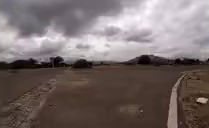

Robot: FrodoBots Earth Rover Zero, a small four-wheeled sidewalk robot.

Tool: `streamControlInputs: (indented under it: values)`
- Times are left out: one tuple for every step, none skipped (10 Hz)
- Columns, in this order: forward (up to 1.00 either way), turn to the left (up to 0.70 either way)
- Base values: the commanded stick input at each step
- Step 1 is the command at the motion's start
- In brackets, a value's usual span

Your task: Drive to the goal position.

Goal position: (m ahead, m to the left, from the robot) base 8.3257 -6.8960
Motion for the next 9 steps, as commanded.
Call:
streamControlInputs:
  values:
    - [0.50, -0.50]
    - [0.50, -0.50]
    - [0.50, -0.50]
    - [0.50, -0.50]
    - [0.50, -0.50]
    - [0.50, -0.50]
    - [0.50, -0.50]
    - [0.50, -0.50]
    - [0.50, -0.50]
